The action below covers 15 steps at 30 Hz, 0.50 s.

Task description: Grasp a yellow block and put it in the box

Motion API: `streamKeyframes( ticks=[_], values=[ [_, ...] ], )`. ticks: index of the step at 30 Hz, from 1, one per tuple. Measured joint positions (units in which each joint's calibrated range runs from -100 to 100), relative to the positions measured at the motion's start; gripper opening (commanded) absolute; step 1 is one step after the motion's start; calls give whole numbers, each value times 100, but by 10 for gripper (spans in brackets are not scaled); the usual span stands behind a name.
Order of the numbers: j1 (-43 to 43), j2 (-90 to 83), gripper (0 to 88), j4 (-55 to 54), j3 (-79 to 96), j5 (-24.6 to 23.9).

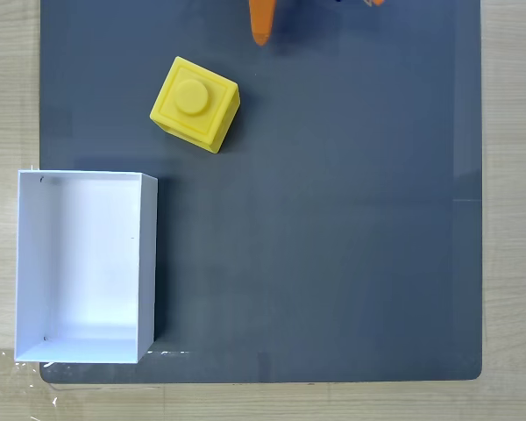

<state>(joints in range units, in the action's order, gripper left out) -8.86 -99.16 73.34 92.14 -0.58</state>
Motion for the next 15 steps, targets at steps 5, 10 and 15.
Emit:
streamKeyframes(
  ticks=[5, 10, 15],
  values=[
    [-36, 0, 10, 0, 0, -16],
    [-36, 0, 10, 0, 0, -16],
    [-36, 0, 10, 0, 0, -16]
  ],
)
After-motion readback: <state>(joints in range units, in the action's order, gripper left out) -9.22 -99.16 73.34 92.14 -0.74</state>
